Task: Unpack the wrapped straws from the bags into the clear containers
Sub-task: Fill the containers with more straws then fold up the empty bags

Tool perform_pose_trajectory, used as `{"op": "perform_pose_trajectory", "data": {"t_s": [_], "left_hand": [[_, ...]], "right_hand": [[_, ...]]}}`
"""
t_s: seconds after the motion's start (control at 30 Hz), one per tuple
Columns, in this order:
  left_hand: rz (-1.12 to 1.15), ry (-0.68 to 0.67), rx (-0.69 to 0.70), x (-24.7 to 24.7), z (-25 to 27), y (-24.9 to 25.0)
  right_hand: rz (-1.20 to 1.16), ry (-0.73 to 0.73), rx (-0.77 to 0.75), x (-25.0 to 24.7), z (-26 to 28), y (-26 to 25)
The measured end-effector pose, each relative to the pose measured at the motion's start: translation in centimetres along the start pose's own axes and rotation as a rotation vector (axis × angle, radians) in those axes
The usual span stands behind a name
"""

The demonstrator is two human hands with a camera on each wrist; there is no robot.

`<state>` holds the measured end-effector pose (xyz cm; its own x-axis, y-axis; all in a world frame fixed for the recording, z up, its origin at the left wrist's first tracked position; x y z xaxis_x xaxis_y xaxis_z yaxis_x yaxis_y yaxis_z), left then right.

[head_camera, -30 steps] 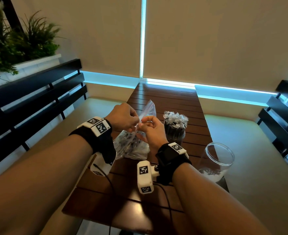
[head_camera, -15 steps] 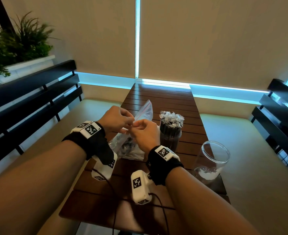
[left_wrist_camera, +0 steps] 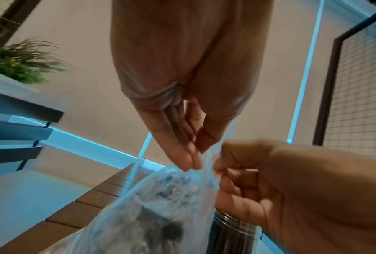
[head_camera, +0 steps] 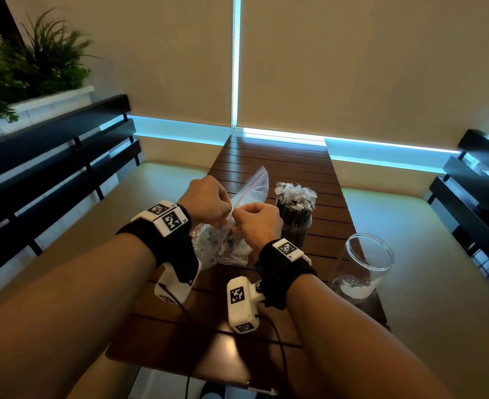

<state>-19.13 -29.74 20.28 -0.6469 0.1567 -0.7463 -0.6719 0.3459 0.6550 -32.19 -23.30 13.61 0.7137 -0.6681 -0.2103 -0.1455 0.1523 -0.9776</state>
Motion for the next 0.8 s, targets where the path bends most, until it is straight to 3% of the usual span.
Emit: {"op": "perform_pose_trajectory", "data": {"t_s": [0.13,0.37,0.43,0.57,0.73,0.8], "left_hand": [[-0.189,0.203,0.029,-3.0,-0.7,-0.9],[-0.070,0.531,-0.056,-5.8,0.0,-2.5],[-0.080,0.494,-0.040,-5.1,0.2,-2.2],[-0.129,0.210,0.046,-0.3,0.3,-0.6],[-0.184,0.014,0.100,4.1,0.8,1.2],[-0.126,-0.006,0.055,4.7,0.8,0.9]], "right_hand": [[0.133,0.142,0.017,-3.4,-0.8,1.4],[0.272,0.271,0.062,-7.7,-1.1,4.0],[0.310,0.233,0.039,-7.8,-1.5,4.3],[0.417,0.108,-0.147,-5.5,-1.2,2.8],[0.476,0.238,-0.424,-6.7,-0.1,-0.1],[0.453,0.236,-0.411,-7.9,-0.8,0.4]]}}
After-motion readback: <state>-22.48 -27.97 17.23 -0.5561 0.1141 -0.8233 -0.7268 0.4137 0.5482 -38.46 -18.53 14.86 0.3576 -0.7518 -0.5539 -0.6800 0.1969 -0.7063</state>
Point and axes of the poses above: each hand's wrist, its own z-axis away from the middle knuckle, its own x-axis out of the palm, y = z × x, the point moved 10 cm from there along -z, towards the middle knuckle, and after that the axes turned 6 degrees about y, right-handed, at the moved point
